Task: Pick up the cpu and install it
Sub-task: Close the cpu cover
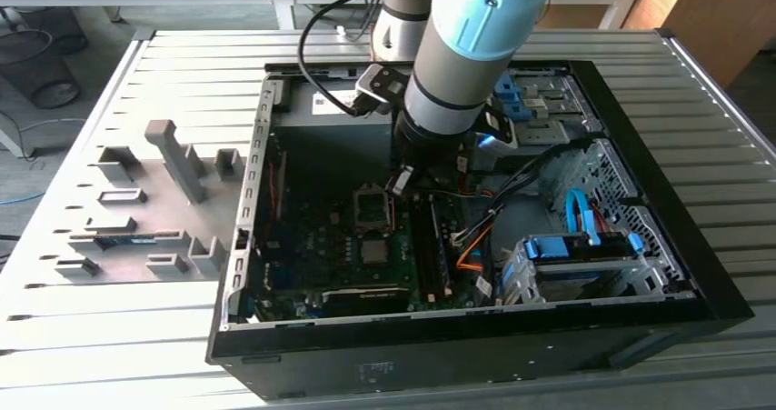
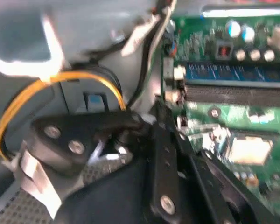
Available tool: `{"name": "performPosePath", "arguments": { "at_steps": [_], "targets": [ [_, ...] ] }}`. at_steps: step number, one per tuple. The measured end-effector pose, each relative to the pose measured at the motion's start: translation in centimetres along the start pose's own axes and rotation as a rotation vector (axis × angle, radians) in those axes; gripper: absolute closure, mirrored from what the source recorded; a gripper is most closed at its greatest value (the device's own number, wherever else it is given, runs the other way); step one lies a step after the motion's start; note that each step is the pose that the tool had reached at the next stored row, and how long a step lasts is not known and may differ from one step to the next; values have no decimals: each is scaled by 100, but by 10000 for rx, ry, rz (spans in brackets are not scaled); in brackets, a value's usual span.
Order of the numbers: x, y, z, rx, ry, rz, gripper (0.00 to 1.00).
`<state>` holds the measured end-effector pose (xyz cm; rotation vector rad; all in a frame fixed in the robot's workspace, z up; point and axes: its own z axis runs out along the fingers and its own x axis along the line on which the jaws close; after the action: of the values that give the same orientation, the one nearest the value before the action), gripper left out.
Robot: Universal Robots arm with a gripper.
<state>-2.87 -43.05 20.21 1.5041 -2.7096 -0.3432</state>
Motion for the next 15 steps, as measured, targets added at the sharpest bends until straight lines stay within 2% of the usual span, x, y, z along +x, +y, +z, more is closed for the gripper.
{"name": "performPosePath", "arguments": {
  "at_steps": [6,12,15],
  "targets": [
    [-20,24,-69,24,-58,276,90],
    [-21,24,-70,108,-259,1238,90],
    [-14,33,-69,56,-373,1354,90]
  ]
}}
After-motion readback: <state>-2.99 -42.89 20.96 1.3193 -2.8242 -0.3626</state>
